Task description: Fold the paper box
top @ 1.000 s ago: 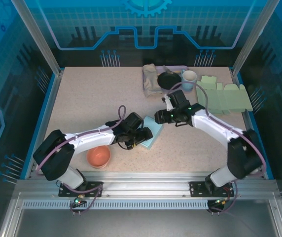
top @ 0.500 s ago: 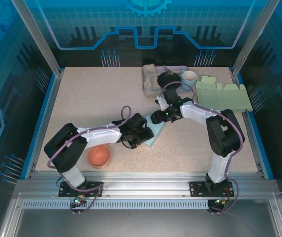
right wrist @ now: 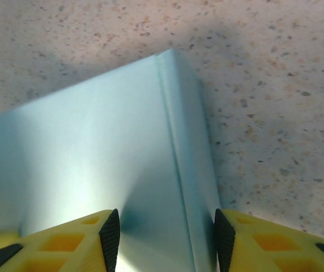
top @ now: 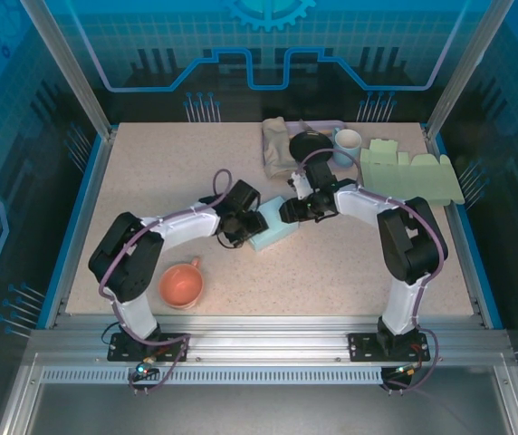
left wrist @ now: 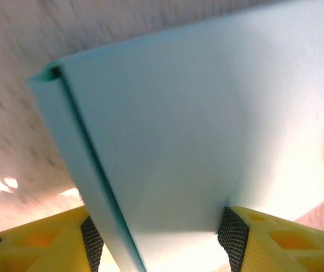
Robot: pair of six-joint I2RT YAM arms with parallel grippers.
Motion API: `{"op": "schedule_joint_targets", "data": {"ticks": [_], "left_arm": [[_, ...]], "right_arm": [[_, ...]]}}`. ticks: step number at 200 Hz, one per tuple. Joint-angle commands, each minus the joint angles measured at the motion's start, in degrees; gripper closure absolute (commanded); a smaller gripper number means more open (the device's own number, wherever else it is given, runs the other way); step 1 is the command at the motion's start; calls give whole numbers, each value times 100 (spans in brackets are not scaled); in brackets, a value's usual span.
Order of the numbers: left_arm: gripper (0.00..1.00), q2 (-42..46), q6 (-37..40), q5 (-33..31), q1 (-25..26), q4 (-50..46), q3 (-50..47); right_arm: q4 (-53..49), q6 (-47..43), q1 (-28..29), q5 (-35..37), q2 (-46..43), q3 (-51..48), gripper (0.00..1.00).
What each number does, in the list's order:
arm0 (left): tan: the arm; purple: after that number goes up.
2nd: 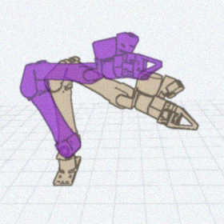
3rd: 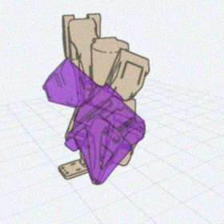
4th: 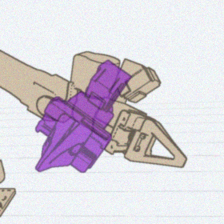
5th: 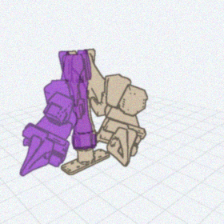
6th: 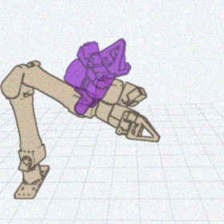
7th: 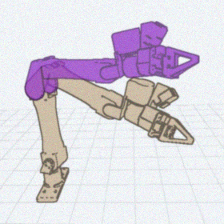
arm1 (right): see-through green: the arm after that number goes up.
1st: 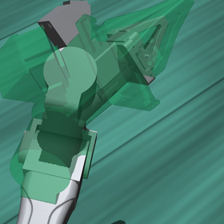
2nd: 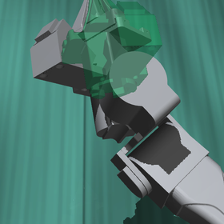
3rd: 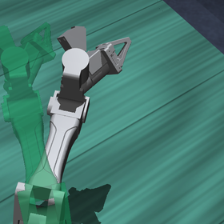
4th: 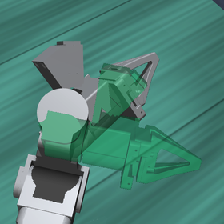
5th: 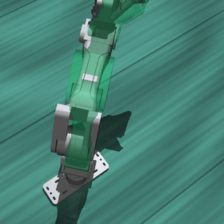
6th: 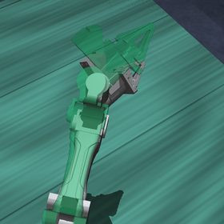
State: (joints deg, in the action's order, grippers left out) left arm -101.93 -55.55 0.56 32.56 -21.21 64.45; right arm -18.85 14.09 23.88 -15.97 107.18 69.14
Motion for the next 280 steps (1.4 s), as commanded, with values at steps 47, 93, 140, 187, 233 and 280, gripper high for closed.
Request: {"op": "schedule_joint_targets", "data": {"ticks": [47, 93, 140, 187, 233, 280], "left_arm": [[40, -274, 1832, -299, -1095, -394, 996], [39, -523, 2512, -617, -1841, -596, 1202], [38, -793, 2794, -679, -2429, -766, 1449], [34, -754, 2782, -681, -2620, -856, 1570], [20, -142, 2716, -899, -2636, -1119, 1569], [17, 739, 2725, -925, -2766, -1877, 1884]], "right_arm": [[127, 867, 955, -203, 805, 1829, 51], [103, 1294, 1351, -100, 1919, 3079, 51], [132, 1549, 1650, 62, 2281, 3467, 51], [132, 1610, 1655, 249, 2140, 3267, 47], [-634, 1032, 1198, 589, 1272, 3018, 43], [-1899, -149, 404, 1911, 59, 2565, 41]]}}
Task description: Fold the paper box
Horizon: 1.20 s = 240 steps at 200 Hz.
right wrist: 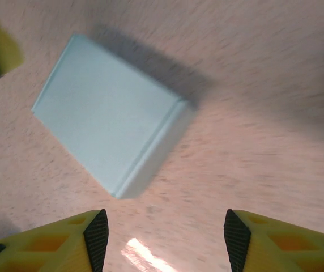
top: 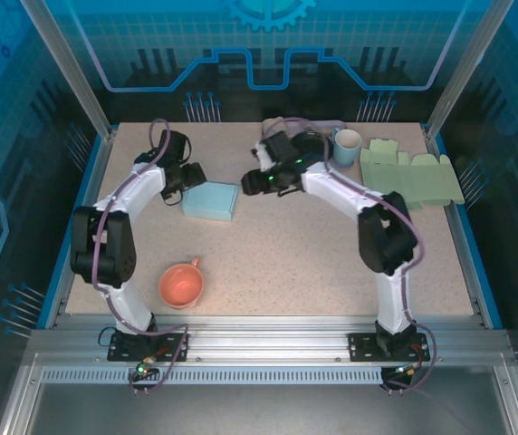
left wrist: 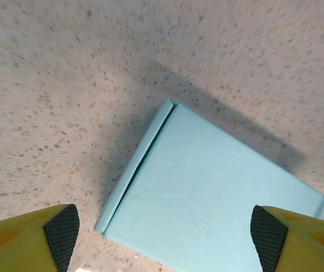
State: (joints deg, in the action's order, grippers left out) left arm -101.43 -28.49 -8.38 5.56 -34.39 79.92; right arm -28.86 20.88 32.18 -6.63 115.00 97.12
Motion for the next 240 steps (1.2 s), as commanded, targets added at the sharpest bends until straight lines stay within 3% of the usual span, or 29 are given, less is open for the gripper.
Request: {"op": "schedule_joint_targets", "data": {"ticks": [1, 18, 41, 61, 78, 123, 191, 218, 240], "left_arm": [[17, 731, 19, -18, -65, -577, 347], [17, 1292, -28, 256, -65, -969, 359], [16, 2035, -61, 1119, -64, -1340, 90], [16, 2635, 7, 1917, -58, -1351, -490], [16, 2981, 251, 2177, -62, -1446, -939], [15, 3575, 508, 2179, -64, -1290, -1927], [15, 3661, 450, 2205, -58, -1301, -1919], [15, 3736, 445, 2175, -61, -1307, -1941], [15, 3764, 443, 2133, -56, -1308, -1945]], "right_arm": [[-935, -857, -447, 1027, -750, -244, 41], [-1351, -1307, -814, 1908, -1048, -384, 41], [-1552, -1906, -1287, 3099, -1185, -579, 39], [-1438, -2421, -1628, 3714, -1022, -748, 39], [-1338, -2601, -1853, 4178, -729, -799, 39], [-982, -2545, -2133, 4938, 79, -769, 39], [-937, -2387, -2317, 5142, 1035, -281, 44], [-846, -2240, -2424, 5317, 1191, -411, 53], [-759, -2101, -2505, 5297, 1064, -569, 77]]}}
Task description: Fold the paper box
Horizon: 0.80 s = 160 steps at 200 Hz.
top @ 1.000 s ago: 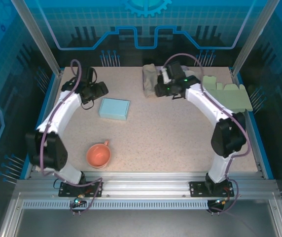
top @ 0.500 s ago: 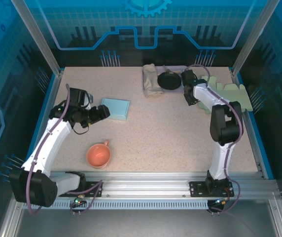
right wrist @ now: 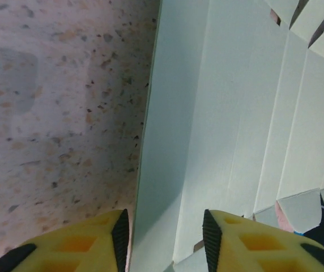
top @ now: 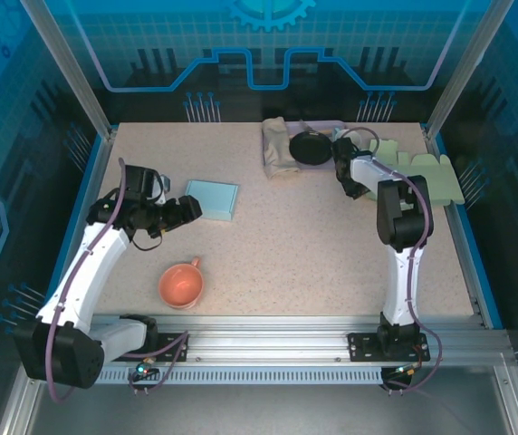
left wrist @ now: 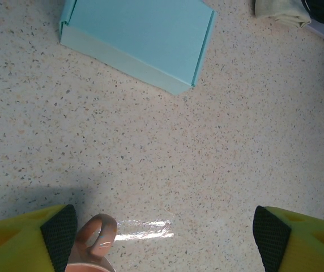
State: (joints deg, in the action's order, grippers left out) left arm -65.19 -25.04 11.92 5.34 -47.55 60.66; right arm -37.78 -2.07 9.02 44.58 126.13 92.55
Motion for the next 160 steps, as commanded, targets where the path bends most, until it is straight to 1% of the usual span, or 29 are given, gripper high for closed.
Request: {"op": "schedule_joint_targets", "data": {"ticks": [1, 17, 27, 48, 65, 78, 88, 106, 119, 130, 137, 145, 160], "left_arm": [[15, 139, 101, 101, -38, 8, -20], [15, 123, 104, 131, -35, 9, -20], [15, 110, 94, 150, -33, 18, -24], [15, 129, 95, 188, -33, 13, -20], [15, 270, 109, 212, 18, 103, -49], [15, 450, 151, 239, 164, 245, -102], [15, 574, 178, 244, 305, 338, -138], [15, 710, 237, 211, 593, 466, -147], [16, 793, 247, 114, 809, 546, -121], [16, 888, 235, -28, 1018, 626, -92], [16, 946, 223, -127, 1164, 686, -75], [16, 1007, 191, -256, 1336, 747, -43], [16, 1086, 114, -632, 1726, 885, -3]], "right_arm": [[136, 200, -189, 175, -59, -118, 78], [200, 270, -224, 83, -328, -233, 93], [231, 311, -237, 26, -580, -332, 100], [339, 501, -242, -20, -1365, -626, 100], [213, 908, -250, -143, -2161, -823, 100], [-1, 1438, -252, -472, -2824, -936, 100], [-160, 1922, -256, -922, -3394, -1037, 100], [-346, 3061, -290, -1960, -4413, -1297, 100], [-203, 3892, -292, -2757, -5162, -1630, 100], [-14, 4588, -238, -3239, -5747, -1902, 100], [40, 5122, -145, -3293, -6053, -2047, 100], [-118, 5865, 2, -3137, -6387, -2083, 100], [-187, 6250, 365, -2963, -6755, -2060, 100]]}}
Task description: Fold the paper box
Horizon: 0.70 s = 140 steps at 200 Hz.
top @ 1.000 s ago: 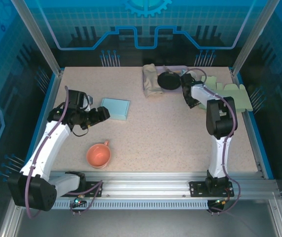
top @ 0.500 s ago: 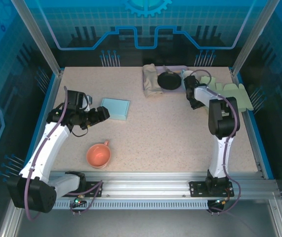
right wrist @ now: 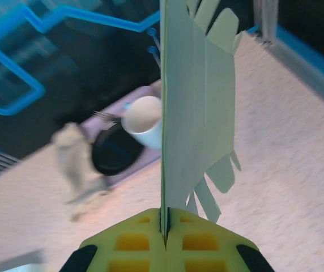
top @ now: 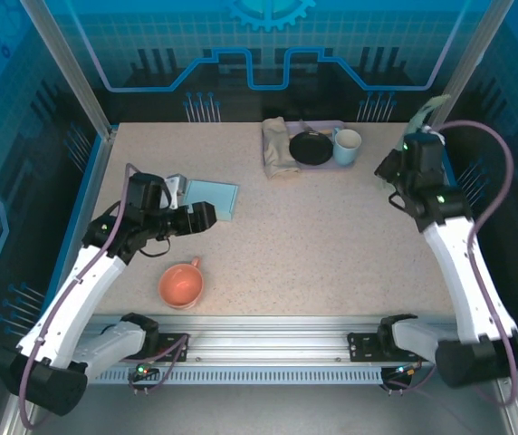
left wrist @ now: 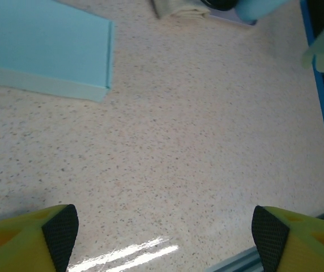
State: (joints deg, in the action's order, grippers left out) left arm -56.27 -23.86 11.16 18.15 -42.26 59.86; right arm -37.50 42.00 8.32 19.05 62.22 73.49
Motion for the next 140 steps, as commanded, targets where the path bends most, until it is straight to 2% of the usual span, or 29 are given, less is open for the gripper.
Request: {"op": "schedule_joint_targets", "data": {"ticks": [1, 12, 28, 39, 57, 75, 84, 90, 109, 126, 140], "left_arm": [[16, 199, -9, -590, 475, 362, 79], [16, 206, -40, -1007, 882, 571, 79], [16, 156, 204, -1881, 1801, 1192, -18], [16, 94, 747, -2415, 2546, 1889, -249], [14, -110, 1648, -2895, 3281, 3480, -743], [13, -358, 2373, -2898, 3628, 5500, -1456], [6, -558, 2586, -2828, 3745, 6260, -1656], [1, -743, 2702, -2802, 3817, 6535, -1680], [1, -1378, 3231, -2853, 4144, 7073, -1561], [1, -2026, 3778, -3164, 4394, 7686, -1469], [1, -2533, 3918, -3597, 4451, 7928, -1272]], "right_arm": [[-246, 1876, 470, -375, -379, -135, 100], [-522, 2172, 848, 67, -480, 52, 100], [-683, 2623, 1269, 485, -513, 213, 100], [-843, 3111, 1409, 615, -437, 319, 100], [-1150, 3751, 1532, 594, -167, 521, 100], [-1583, 4616, 1716, 661, 181, 725, 100], [-1672, 4914, 1835, 742, 343, 814, 100], [-1682, 5019, 1926, 830, 441, 868, 100], [-1696, 5406, 2253, 1127, 707, 1025, 100], [-1653, 5705, 2525, 1328, 911, 1134, 100], [-1606, 5882, 2624, 1287, 1059, 1186, 100]]}}
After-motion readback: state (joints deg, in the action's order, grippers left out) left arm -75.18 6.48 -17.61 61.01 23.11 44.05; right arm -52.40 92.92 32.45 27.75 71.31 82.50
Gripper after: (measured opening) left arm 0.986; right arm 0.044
